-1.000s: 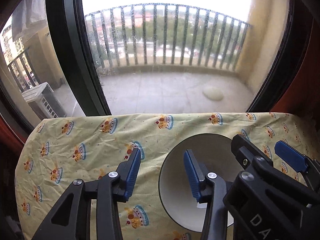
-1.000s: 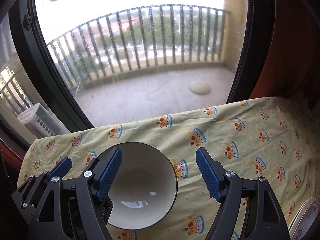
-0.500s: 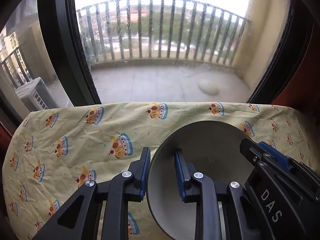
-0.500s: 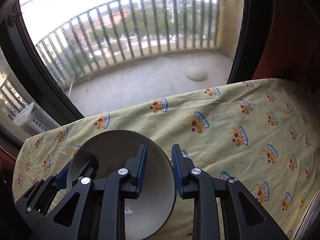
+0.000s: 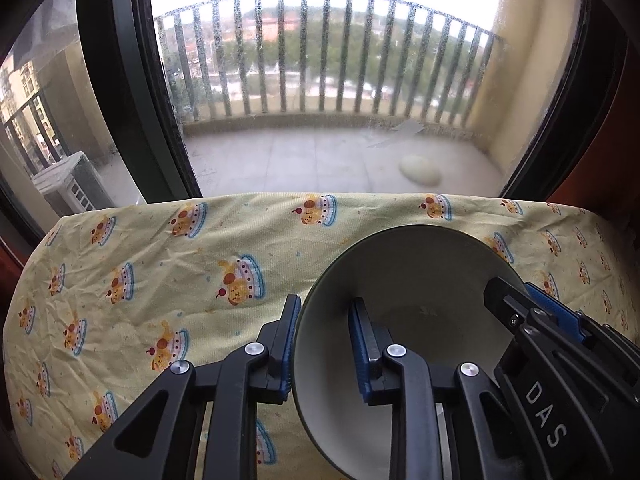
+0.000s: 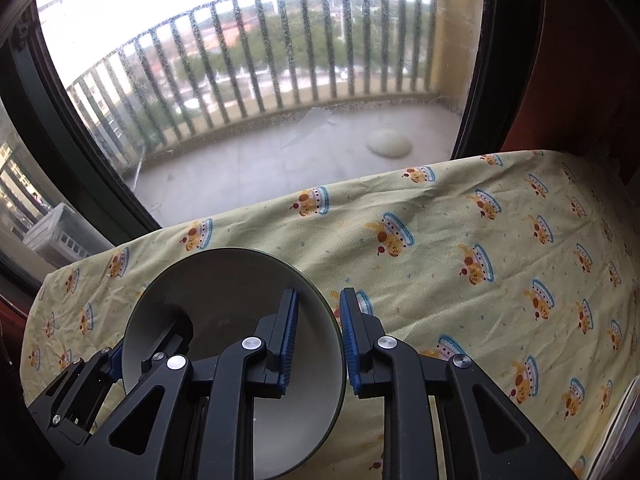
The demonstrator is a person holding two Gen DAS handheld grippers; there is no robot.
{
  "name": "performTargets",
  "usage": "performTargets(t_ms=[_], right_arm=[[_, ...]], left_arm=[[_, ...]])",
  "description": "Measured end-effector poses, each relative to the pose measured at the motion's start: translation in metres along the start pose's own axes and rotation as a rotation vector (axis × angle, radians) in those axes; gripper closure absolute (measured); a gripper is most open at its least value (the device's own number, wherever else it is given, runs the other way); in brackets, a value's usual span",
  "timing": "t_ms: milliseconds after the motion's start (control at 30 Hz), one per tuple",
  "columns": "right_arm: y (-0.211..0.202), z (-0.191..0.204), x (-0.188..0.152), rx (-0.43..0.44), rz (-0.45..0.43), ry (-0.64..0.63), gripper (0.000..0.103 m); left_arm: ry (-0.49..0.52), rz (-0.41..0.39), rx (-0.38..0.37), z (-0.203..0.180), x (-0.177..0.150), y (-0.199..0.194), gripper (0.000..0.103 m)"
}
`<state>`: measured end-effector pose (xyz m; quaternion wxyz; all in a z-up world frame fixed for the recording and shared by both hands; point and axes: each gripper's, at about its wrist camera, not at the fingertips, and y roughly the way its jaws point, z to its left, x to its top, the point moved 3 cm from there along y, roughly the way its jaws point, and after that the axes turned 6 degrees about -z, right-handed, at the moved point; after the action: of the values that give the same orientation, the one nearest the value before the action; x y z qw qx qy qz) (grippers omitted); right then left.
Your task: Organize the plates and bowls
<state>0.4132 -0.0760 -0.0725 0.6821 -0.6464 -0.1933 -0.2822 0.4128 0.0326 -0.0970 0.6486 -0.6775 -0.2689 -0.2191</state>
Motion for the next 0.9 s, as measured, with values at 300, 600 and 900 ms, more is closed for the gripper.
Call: performTargets(t_ms=[300,600,900], right_arm=[[-0.006,0.002,-0.001,-0.010,0.012,-0.007,0.078],[-0.026,0.003,-0.003,-0.006,0.016,-0.019,0.078],[-0.058,-0.008,0.001,0.003,-0.002,-0.019,0.078]], left_arm=[[-0.016,0.027,-0.008,0.003,-0.001,-0.005,0.081],[-0.027,0.026,-0.005,0.000,-0.005,-0.027,0.081],[-0.030,-0.002,-0.001,-0.013,-0.004,-0.060,0.080]])
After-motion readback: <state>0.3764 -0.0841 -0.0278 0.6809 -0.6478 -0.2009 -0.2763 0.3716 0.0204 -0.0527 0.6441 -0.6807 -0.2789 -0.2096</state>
